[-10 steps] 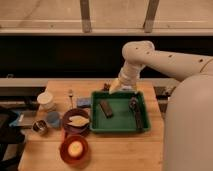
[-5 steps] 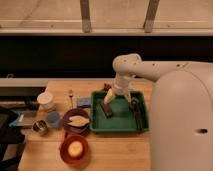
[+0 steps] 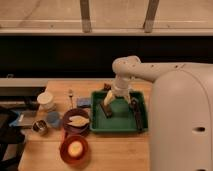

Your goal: Wipe tray with eraser

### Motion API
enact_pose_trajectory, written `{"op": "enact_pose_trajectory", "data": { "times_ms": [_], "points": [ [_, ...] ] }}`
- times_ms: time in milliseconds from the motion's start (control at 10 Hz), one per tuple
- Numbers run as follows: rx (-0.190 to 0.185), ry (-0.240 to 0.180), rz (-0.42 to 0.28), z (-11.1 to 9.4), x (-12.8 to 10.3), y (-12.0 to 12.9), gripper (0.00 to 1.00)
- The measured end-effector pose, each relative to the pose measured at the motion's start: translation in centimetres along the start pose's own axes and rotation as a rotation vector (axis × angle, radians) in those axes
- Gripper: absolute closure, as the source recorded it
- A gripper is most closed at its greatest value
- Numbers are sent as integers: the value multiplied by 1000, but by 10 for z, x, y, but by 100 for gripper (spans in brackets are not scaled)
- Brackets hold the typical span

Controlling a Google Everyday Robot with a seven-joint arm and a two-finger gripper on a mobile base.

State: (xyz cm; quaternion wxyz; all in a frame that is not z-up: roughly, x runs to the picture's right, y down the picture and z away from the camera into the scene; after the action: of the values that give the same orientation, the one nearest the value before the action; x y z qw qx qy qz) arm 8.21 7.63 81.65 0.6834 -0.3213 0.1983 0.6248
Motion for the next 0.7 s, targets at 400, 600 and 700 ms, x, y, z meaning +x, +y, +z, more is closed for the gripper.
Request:
{"op": "enact_pose_trajectory", "data": {
  "times_ms": [400, 600, 700],
  "points": [
    [35, 2, -91, 32, -16, 38, 20],
    [57, 2, -112, 45, -26, 54, 20],
    [62, 5, -113, 49, -27, 56, 20]
  ]
}}
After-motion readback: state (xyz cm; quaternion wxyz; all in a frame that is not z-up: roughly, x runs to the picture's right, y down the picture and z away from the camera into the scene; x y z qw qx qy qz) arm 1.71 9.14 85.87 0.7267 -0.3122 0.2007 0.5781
